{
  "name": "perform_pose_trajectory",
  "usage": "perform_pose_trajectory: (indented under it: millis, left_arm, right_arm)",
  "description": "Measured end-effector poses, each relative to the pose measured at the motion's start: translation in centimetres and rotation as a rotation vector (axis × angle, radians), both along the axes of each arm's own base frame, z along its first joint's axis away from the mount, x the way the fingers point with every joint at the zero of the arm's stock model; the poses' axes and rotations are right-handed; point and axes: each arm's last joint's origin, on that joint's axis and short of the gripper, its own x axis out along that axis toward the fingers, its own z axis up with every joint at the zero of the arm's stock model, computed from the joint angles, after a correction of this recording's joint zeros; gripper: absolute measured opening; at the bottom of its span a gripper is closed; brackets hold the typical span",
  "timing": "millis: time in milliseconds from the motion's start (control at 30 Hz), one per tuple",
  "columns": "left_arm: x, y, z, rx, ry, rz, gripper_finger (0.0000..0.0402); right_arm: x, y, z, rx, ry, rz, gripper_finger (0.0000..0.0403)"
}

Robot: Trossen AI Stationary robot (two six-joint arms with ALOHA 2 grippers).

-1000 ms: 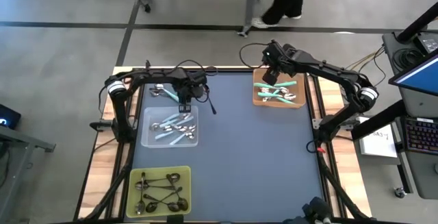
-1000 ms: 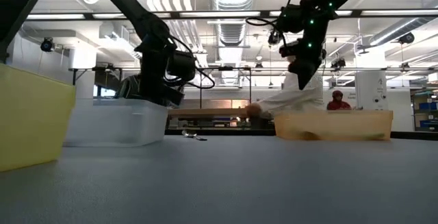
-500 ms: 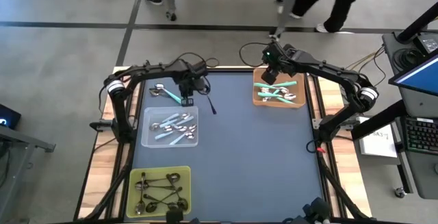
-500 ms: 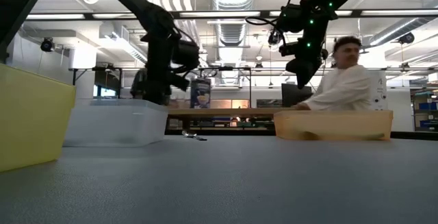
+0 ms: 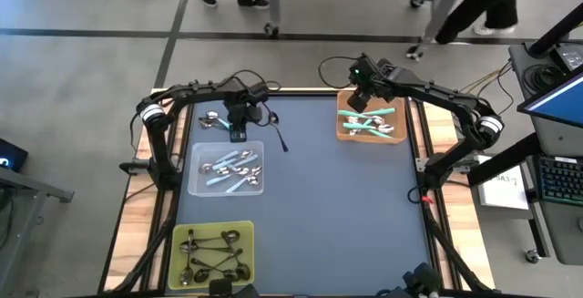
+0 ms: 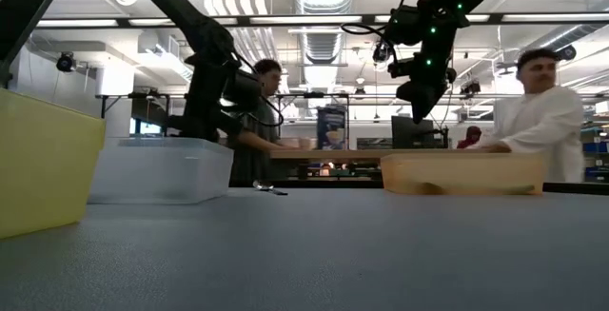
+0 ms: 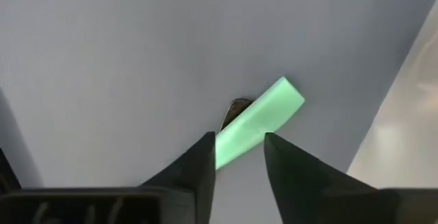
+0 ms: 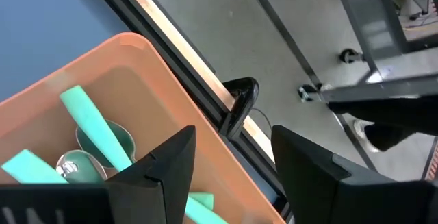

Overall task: Sort silverware by color (type)
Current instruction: Put the green spoon into the orange bin

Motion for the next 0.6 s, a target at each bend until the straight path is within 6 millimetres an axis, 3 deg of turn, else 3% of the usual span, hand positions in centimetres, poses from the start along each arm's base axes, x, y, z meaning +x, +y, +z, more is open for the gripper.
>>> perform_pose_trajectory:
  millis: [233, 600]
  left_arm:
    - [-0.4, 0.1, -0.3, -0.024, 0.024, -0.025, 0.0148]
    - [-1.0, -0.1, -1.6, 0.005, 0.044, -0.006, 0.0153]
  right_arm:
    - [0.0, 0.0, 0.0, 0.003, -0.016, -0.021, 0.0185]
    - [0.0, 0.0, 0.0, 0.001, -0.011, -0.013, 0.0185]
